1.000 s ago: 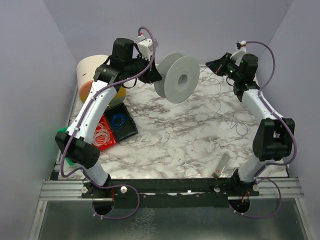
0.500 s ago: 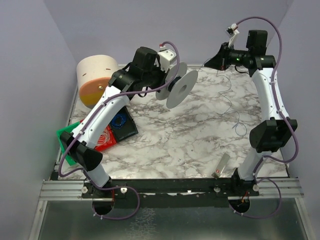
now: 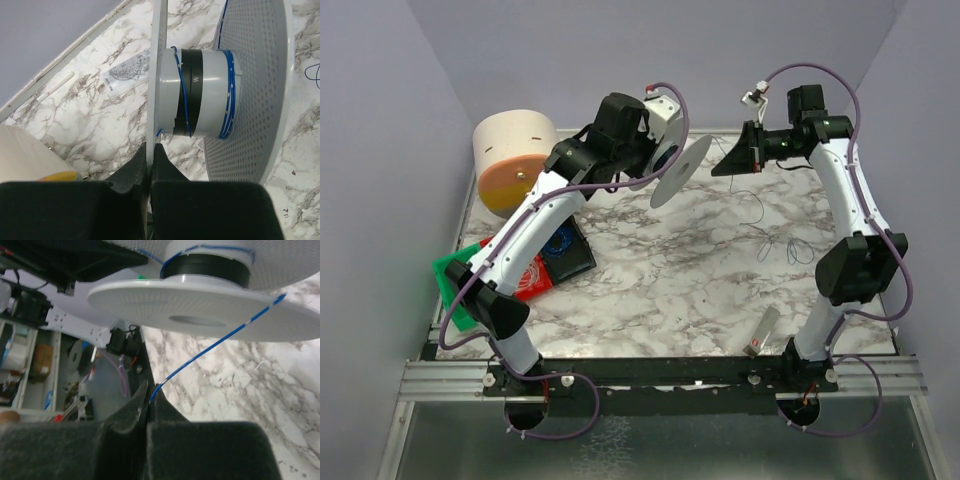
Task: Wrap the cables
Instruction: Wrap the cable around the cable reel.
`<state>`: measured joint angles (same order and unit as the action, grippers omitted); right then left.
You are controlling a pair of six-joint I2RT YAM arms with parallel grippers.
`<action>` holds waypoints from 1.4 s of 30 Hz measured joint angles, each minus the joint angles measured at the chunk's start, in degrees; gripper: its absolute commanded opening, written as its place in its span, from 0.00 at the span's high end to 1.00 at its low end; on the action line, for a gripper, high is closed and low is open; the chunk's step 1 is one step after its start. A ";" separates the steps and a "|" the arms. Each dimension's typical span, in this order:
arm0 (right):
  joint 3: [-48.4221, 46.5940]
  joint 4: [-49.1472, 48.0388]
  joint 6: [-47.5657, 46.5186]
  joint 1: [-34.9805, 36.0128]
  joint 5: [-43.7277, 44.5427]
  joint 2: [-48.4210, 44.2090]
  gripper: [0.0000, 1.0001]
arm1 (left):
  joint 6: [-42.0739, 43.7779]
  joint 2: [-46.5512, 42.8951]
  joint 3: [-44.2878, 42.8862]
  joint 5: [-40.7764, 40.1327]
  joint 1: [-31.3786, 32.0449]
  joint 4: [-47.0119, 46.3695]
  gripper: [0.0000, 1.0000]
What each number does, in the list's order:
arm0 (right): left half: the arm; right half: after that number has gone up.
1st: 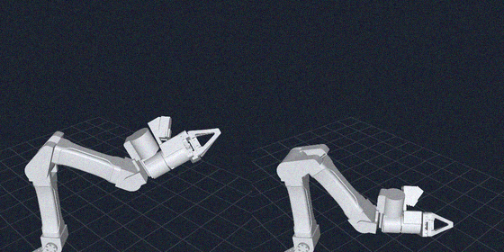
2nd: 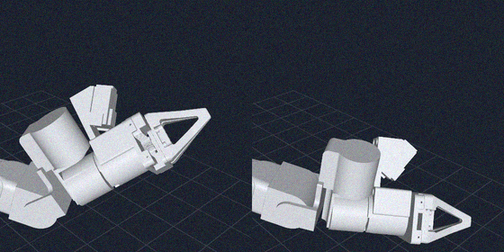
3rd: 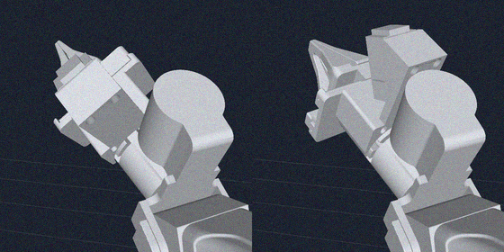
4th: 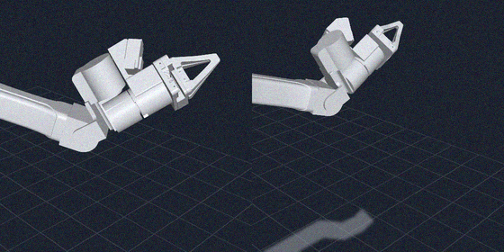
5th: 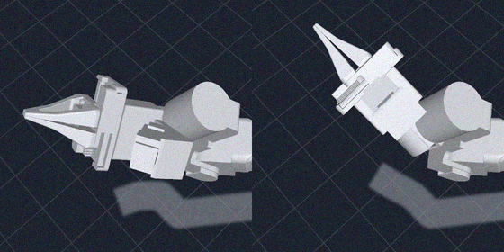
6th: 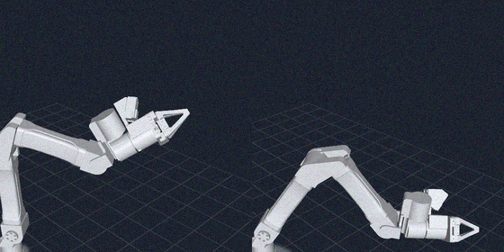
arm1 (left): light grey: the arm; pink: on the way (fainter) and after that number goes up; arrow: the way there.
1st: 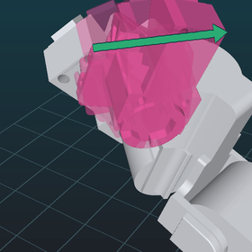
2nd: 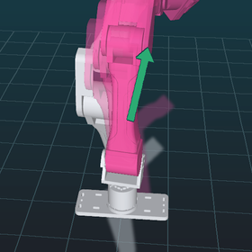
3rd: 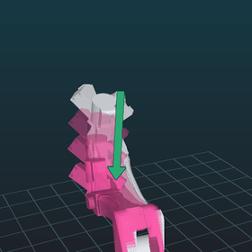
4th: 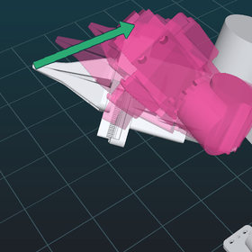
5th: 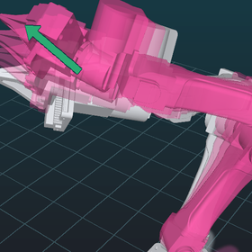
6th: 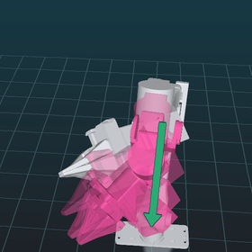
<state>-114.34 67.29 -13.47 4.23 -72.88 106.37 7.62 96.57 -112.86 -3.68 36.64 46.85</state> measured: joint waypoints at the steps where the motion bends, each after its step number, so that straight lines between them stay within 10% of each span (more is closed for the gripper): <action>1: 2.25 -2.99 2.43 0.04 -1.42 -0.98 0.99 | 0.22 0.09 0.00 -0.02 0.42 0.00 1.00; 7: 24.26 -48.50 40.81 0.50 -6.91 -11.45 0.99 | 1.29 0.20 0.07 -0.48 2.21 0.04 1.00; 13: 25.59 -81.42 66.36 4.13 -9.11 -12.00 1.00 | 1.99 0.26 0.57 -1.84 3.65 -0.09 1.00; 29: 26.82 -51.78 34.51 21.18 0.94 -12.00 0.99 | -0.09 1.29 0.35 -8.90 4.17 0.70 1.00; 42: 41.70 -53.35 21.97 28.24 1.84 -13.22 0.99 | -4.11 2.99 0.35 -5.64 0.22 4.96 1.00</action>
<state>-72.64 13.93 8.49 32.47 -71.05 93.14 3.51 99.57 -112.51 -9.32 36.86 51.81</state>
